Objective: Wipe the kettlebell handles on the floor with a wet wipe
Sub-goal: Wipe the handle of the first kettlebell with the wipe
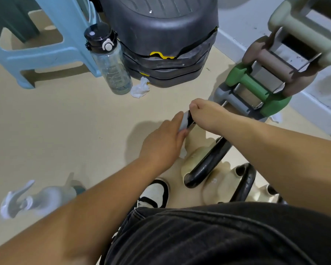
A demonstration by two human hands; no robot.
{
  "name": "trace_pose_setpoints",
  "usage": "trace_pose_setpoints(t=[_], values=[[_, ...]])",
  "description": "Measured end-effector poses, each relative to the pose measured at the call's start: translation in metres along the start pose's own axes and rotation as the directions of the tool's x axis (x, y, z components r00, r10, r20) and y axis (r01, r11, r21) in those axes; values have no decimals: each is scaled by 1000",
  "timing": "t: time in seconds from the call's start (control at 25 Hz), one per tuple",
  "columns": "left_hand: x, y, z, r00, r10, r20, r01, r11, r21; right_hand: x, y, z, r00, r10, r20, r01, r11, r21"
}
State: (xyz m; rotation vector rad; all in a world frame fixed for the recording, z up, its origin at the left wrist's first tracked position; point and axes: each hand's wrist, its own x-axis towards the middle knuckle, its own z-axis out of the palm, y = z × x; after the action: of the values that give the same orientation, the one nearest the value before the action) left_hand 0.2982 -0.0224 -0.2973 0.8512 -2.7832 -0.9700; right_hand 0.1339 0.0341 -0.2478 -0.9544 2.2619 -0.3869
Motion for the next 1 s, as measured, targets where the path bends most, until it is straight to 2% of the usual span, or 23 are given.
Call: trace_pose_setpoints(t=[0.08, 0.16, 0.28, 0.36, 0.4, 0.52, 0.6, 0.64, 0.72, 0.8, 0.88, 1.0], values=[[-38, -17, 4, 999, 0, -37, -6, 983, -183, -2, -7, 1, 997, -52, -57, 45, 992, -115], [-60, -24, 6, 999, -34, -23, 27, 971, -239, -7, -12, -1, 996, -53, -67, 46, 994, -98], [-39, -10, -1, 993, -100, -60, 98, 995, -31, -16, -14, -5, 1000, -11, -7, 11, 995, 99], [-4, 8, -10, 988, -154, 17, 149, 975, 167, -12, -8, -7, 1000, -2, 16, -3, 960, 280], [14, 18, -16, 981, -172, 90, 151, 966, 210, -9, -4, -8, 1000, 20, 21, -27, 934, 357], [65, 42, -26, 951, -110, 289, 28, 961, 274, -3, 3, -11, 990, 126, 59, -138, 834, 534], [85, 55, -28, 915, -96, 392, -60, 928, 366, -4, 6, -12, 979, 178, 102, -205, 828, 522], [89, 59, -29, 912, -104, 397, -54, 929, 367, -3, 5, -13, 979, 172, 111, -204, 845, 494], [77, 55, -31, 928, -140, 345, 56, 969, 241, 0, 1, -13, 986, 136, 93, -162, 892, 422], [40, 36, -24, 969, -151, 195, 137, 987, 83, -1, -6, -12, 992, 110, 64, -126, 922, 366], [-10, 9, -11, 995, -99, 0, 99, 995, 14, -1, -5, -10, 996, 70, 62, -87, 939, 334], [-56, -13, 8, 992, -91, -83, 87, 995, -51, -4, -4, -8, 997, 43, 70, -59, 969, 240]])
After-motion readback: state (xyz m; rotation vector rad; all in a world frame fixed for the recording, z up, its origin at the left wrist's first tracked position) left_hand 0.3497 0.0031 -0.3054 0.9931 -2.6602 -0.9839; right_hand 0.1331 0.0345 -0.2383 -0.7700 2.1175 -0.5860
